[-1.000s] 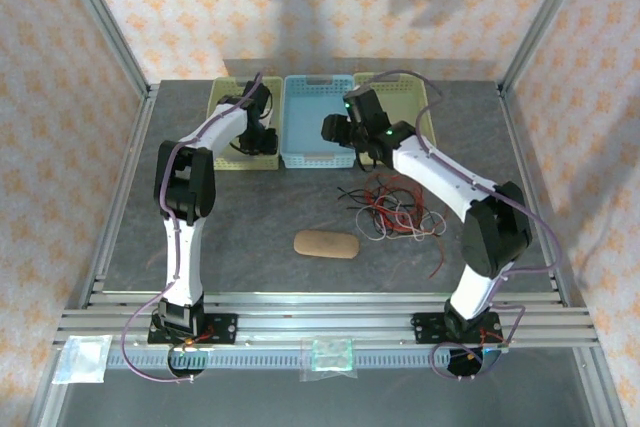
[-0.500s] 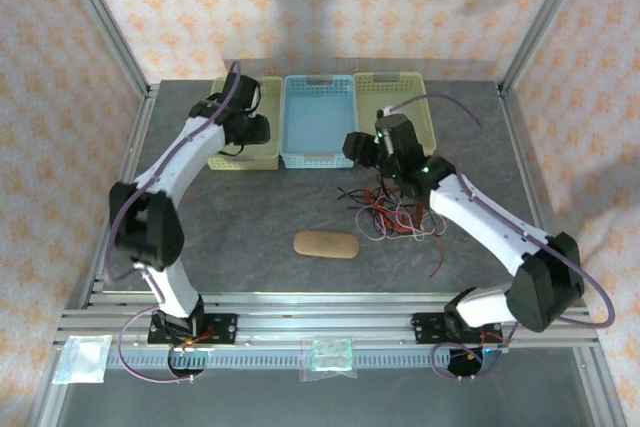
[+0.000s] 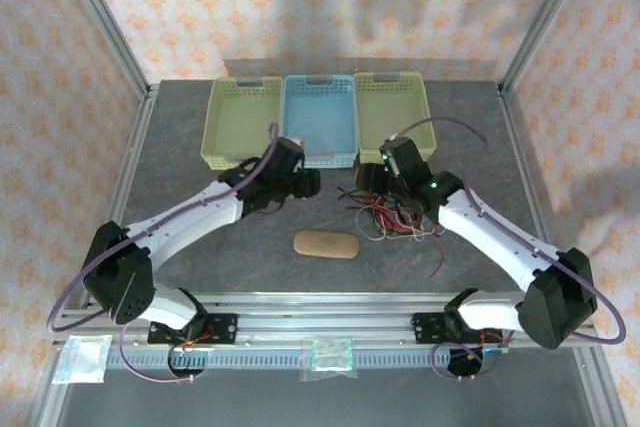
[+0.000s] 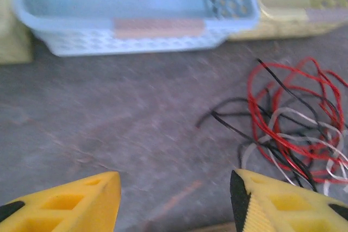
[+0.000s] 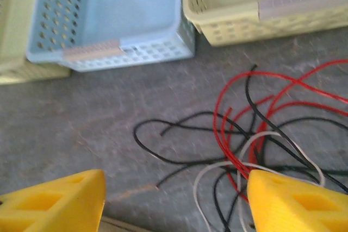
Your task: Untangle the cables
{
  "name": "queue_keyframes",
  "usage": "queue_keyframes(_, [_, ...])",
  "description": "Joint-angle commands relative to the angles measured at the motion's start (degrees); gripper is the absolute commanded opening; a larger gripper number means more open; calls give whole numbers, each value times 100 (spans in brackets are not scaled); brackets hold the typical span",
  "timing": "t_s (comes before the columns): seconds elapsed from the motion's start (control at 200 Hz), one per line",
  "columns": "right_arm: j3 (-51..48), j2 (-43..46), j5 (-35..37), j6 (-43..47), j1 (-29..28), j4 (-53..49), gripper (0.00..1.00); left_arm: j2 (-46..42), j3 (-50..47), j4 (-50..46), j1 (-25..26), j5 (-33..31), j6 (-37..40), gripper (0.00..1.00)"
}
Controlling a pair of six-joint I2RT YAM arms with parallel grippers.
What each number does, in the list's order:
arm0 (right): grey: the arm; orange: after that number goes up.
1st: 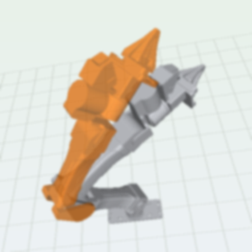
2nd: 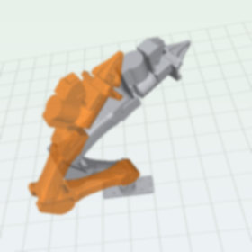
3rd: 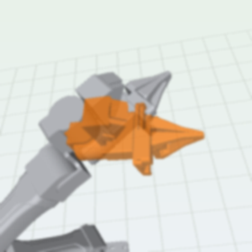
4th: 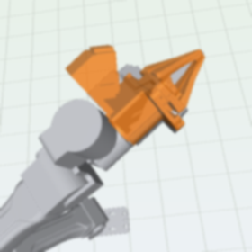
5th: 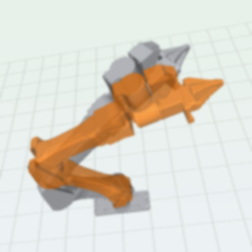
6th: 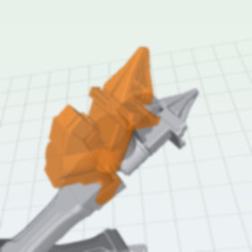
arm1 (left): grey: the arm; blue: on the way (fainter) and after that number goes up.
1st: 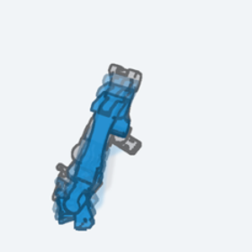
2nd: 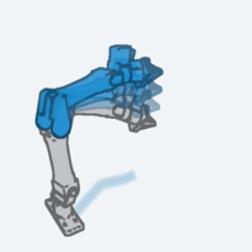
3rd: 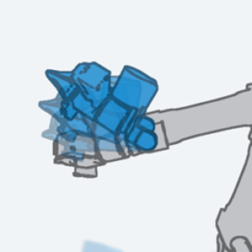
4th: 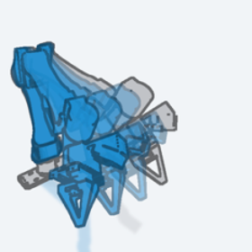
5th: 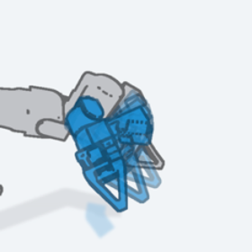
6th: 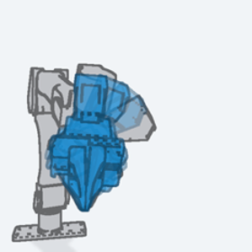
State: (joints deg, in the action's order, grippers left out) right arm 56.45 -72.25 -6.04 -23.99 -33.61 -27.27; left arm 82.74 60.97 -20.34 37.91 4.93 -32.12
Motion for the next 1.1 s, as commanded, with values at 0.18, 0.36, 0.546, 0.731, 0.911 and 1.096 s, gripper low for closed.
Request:
queue_keyframes(0.18, [-278,137,-107,-164,-129,-889,40,-177,-884,2156,976,168,-1113,70])
queue_keyframes(0.36, [-540,194,-17,-281,-154,-1047,36,155,-921,2638,1578,-10,-1322,70])
queue_keyframes(0.546, [-782,155,-77,-335,-154,-1080,33,421,-1142,3339,1656,151,-1725,70])
queue_keyframes(0.731, [-862,-98,-7,-391,-146,-1077,32,358,-1152,3193,1641,-216,-1795,70])
queue_keyframes(0.911, [-971,-214,-170,-458,-122,-906,30,128,-1437,3160,1550,-405,-1962,70])
queue_keyframes(1.096, [-1052,-297,-329,-458,-94,-818,30,12,-1685,3356,1422,-300,-2071,70])
